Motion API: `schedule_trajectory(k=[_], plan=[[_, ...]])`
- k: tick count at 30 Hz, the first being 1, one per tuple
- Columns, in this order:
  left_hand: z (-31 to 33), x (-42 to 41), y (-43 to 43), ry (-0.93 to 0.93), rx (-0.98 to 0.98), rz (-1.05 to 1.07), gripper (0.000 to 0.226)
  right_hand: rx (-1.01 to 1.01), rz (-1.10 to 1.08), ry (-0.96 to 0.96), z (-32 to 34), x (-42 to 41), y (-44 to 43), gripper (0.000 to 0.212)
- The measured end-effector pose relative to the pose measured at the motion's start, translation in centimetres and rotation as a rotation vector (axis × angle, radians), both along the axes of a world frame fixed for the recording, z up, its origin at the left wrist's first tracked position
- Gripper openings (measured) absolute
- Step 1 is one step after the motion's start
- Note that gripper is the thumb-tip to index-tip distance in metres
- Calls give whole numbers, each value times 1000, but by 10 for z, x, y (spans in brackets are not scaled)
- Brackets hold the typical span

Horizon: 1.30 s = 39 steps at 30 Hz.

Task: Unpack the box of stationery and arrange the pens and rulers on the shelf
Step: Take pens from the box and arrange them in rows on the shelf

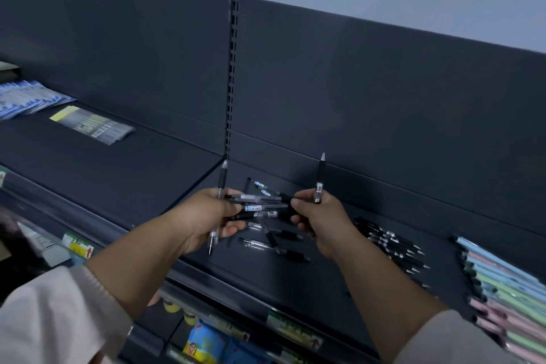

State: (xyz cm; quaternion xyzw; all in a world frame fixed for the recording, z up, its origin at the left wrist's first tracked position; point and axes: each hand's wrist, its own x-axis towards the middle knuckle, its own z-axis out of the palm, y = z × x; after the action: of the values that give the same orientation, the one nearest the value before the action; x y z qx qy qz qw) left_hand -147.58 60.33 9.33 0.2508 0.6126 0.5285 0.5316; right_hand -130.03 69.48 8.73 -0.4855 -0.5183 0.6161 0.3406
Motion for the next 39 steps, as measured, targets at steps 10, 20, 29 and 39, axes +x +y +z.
schedule_trajectory(k=[10,20,29,39], plan=[[-12,-11,-1,109,-60,120,19,-104,-100,-39,-19,-10,1,9],[-5,8,12,52,-21,36,15,-66,109,-94,-2,11,-3,11],[3,51,34,217,-44,-109,20,-148,-118,25,-1,88,9,12],[2,138,59,375,14,-325,18,-86,-300,-207,-14,189,13,9]])
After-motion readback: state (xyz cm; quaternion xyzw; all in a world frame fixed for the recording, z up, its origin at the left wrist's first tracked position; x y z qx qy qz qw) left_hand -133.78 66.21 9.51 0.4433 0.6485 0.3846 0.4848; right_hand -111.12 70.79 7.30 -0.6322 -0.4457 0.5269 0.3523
